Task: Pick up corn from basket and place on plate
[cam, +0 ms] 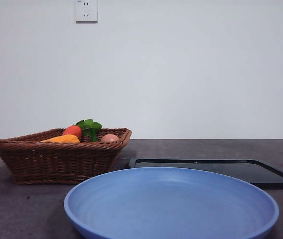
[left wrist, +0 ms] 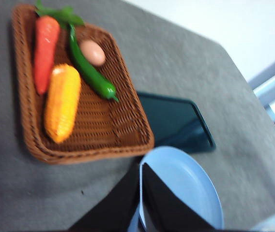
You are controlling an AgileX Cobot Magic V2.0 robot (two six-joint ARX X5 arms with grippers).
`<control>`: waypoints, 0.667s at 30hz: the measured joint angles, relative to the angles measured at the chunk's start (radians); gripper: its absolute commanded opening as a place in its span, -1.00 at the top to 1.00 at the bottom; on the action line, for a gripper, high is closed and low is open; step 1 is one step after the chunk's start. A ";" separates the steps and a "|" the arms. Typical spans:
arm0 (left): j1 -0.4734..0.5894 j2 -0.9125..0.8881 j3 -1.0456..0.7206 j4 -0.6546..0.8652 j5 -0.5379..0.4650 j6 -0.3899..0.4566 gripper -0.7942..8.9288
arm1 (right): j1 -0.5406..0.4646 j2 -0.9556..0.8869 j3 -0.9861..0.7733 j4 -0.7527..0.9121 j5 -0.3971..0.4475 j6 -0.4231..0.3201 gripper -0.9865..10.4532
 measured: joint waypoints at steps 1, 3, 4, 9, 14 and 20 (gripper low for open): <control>-0.011 0.013 0.009 -0.013 0.001 0.008 0.82 | 0.015 0.025 0.015 -0.018 0.000 -0.012 0.82; -0.041 0.045 0.027 -0.041 0.002 0.024 0.82 | 0.051 0.081 0.047 -0.054 0.000 -0.036 0.82; -0.055 0.060 0.033 -0.049 0.002 0.033 0.82 | 0.066 0.104 0.059 -0.065 0.003 -0.045 0.82; -0.107 0.116 0.035 -0.078 0.003 0.056 0.82 | 0.154 0.223 0.098 -0.093 0.023 -0.085 0.82; -0.128 0.154 0.035 -0.094 0.003 0.083 0.82 | 0.221 0.298 0.098 -0.098 0.063 -0.096 0.82; -0.129 0.177 0.035 -0.095 0.003 0.092 0.30 | 0.239 0.339 0.098 -0.060 0.063 -0.097 0.56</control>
